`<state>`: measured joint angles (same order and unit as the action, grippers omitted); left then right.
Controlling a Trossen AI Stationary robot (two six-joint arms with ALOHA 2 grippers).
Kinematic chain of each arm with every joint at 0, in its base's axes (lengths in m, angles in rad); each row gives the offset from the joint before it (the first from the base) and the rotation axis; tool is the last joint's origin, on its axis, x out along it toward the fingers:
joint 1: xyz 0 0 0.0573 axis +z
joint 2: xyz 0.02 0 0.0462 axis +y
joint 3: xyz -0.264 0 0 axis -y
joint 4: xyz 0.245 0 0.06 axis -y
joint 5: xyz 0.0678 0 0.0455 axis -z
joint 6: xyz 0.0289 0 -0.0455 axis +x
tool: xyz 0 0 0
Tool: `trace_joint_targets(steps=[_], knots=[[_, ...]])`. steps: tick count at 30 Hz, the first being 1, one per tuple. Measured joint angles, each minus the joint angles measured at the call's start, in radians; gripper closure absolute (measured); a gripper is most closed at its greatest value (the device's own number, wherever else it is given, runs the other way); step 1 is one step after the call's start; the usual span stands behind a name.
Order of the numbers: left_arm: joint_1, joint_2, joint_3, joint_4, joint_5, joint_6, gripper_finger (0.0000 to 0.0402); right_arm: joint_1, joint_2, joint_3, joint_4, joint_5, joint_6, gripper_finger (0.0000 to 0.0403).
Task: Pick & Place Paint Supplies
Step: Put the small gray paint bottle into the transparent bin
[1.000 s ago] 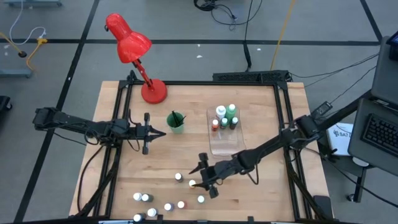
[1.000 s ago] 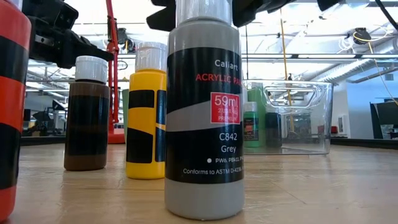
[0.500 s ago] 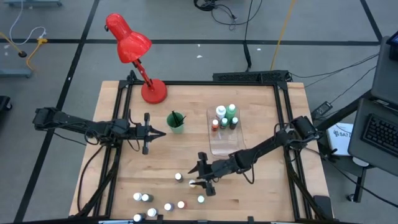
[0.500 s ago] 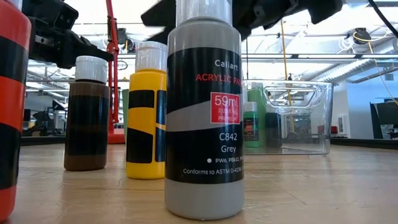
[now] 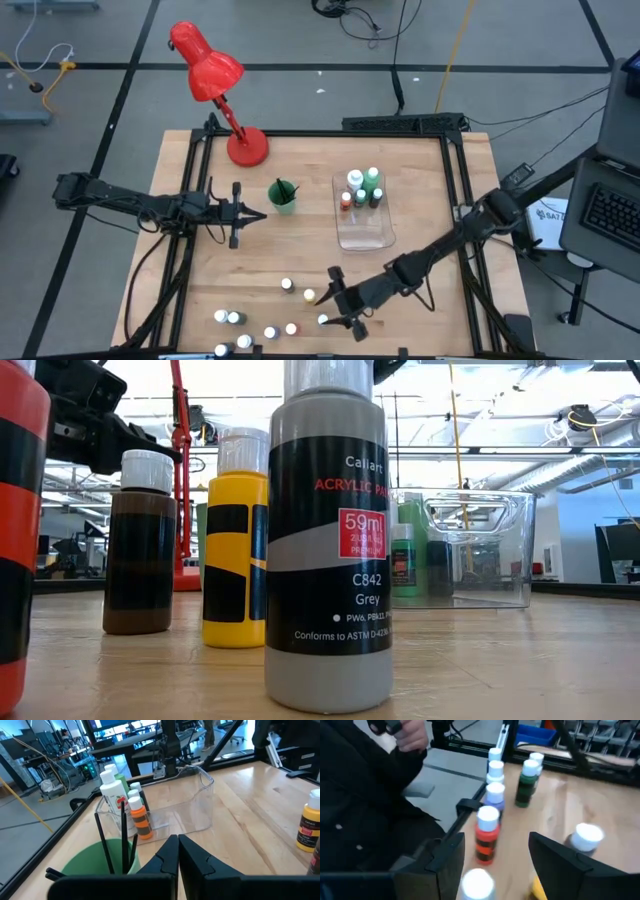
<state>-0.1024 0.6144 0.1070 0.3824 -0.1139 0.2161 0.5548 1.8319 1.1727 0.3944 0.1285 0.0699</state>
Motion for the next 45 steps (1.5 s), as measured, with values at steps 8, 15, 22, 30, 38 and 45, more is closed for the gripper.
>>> trace_joint_targets(steps=[8, 15, 22, 30, 38, 45], knots=[[0.0, 0.0, 0.0, -0.007, 0.0, -0.001, 0.0387, 0.014, 0.05, -0.001, -0.031, 0.075, 0.061, 0.019], [0.001, 0.001, 0.0, -0.017, 0.0, 0.01, 0.0387, 0.016, 0.082, -0.001, -0.01, 0.051, 0.042, 0.019], [0.001, 0.001, 0.0, -0.017, 0.0, 0.009, 0.0387, 0.024, 0.081, 0.0, -0.028, 0.052, 0.045, 0.019], [0.001, 0.001, 0.0, -0.017, 0.0, 0.011, 0.0387, 0.022, 0.115, 0.002, 0.023, 0.031, 0.049, 0.019], [0.001, 0.001, 0.0, -0.02, 0.0, 0.015, 0.0387, 0.002, 0.111, 0.001, 0.039, 0.053, 0.024, 0.019], [0.001, 0.001, 0.0, -0.022, 0.001, 0.015, 0.0387, 0.005, 0.109, -0.001, 0.08, 0.052, -0.014, 0.019]])
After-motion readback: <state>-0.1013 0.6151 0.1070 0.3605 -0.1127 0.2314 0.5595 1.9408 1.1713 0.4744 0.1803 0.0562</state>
